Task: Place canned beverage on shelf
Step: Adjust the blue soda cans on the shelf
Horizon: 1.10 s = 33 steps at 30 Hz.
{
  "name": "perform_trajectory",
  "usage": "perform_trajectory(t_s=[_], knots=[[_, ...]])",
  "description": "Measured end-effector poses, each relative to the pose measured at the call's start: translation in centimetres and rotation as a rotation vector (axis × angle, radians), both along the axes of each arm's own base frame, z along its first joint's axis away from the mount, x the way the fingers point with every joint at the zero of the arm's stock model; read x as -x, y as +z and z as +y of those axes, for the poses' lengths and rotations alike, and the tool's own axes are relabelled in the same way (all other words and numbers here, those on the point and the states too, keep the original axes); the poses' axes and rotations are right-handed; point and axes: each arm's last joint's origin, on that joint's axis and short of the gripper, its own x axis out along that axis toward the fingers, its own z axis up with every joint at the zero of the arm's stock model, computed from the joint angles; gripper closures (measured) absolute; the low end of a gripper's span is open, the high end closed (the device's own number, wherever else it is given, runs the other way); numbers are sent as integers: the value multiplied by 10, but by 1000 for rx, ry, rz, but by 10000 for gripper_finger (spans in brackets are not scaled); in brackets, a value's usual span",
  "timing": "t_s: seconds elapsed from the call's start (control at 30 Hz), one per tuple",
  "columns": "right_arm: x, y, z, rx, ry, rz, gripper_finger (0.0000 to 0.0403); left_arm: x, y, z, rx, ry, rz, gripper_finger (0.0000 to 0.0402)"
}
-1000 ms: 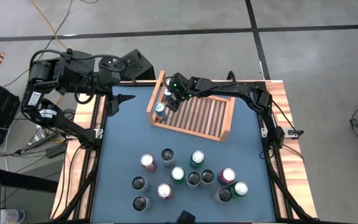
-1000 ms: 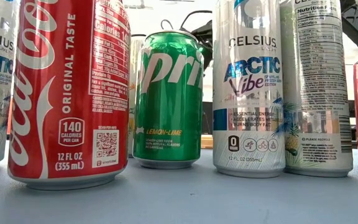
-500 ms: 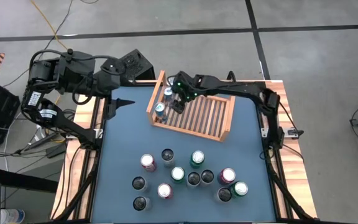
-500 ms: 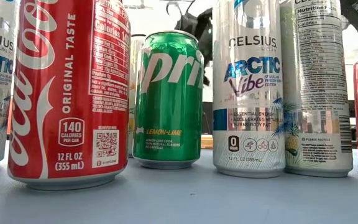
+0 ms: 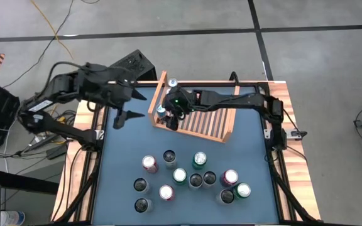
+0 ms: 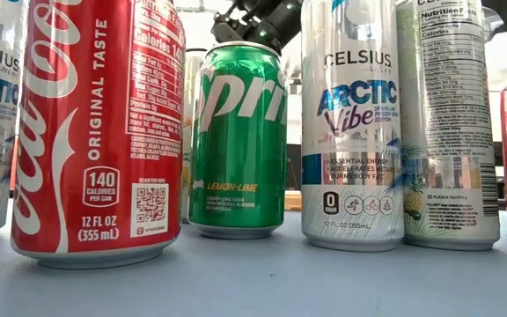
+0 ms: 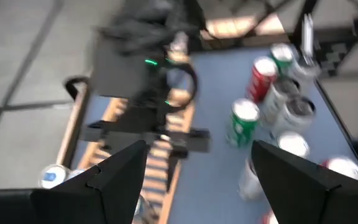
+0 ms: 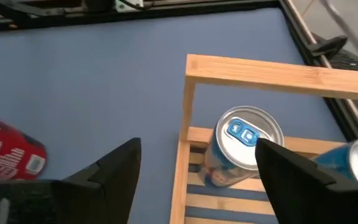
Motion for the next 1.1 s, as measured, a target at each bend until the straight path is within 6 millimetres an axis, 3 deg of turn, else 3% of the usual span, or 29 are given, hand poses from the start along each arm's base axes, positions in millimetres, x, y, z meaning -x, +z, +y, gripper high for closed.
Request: perform_trajectory(t_s=[0.2, 0.5, 0.57, 1.1], knots=[[-4, -2, 18, 70, -38, -7, 156, 27, -16, 2, 62, 136, -160, 123], [-23, -35, 18, 42, -45, 1, 364, 34, -23, 2, 106, 200, -237, 123], [-23, -35, 20, 43, -40, -6, 392, 32, -23, 2, 105, 203, -235, 123], [-36, -63, 27, 27, -21, 19, 402, 32, -24, 2, 122, 210, -235, 123]])
